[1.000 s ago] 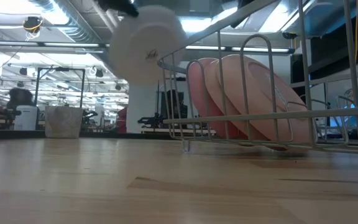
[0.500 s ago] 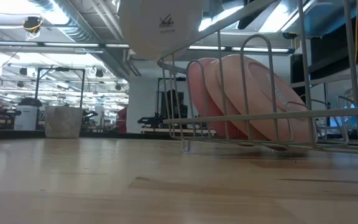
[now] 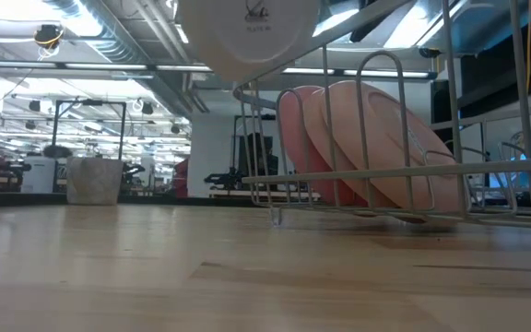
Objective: Sort dishes
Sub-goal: Put the white plate into the dish rack
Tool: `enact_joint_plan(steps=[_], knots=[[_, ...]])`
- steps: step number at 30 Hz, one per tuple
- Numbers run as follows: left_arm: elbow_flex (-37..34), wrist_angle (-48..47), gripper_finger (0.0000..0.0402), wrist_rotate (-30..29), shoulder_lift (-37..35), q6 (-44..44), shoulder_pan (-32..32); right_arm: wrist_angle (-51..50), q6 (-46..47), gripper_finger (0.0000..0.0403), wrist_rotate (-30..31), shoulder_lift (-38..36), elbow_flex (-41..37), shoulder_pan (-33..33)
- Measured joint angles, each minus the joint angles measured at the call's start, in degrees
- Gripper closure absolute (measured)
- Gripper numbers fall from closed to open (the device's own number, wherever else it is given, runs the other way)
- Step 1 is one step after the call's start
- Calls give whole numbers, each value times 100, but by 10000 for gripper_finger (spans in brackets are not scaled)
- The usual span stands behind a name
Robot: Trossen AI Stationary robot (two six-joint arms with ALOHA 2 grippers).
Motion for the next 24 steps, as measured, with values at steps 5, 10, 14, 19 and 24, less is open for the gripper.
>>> enact_joint_plan(steps=[5,10,14,19,24], knots=[[0,80,401,0,445,-105,0,-9,-4,260,-75,0,0,2],[0,539,401,130,804,-10,-55,-11,-8,260,-92,0,0,2],[0,741,401,157,915,7,-131,-49,-13,260,-328,0,0,3],[0,732,401,155,918,-91,-189,-159,-10,260,-873,0,0,20],[0,719,401,157,927,-113,-190,-293,-11,260,-1187,-26,-2,309]])
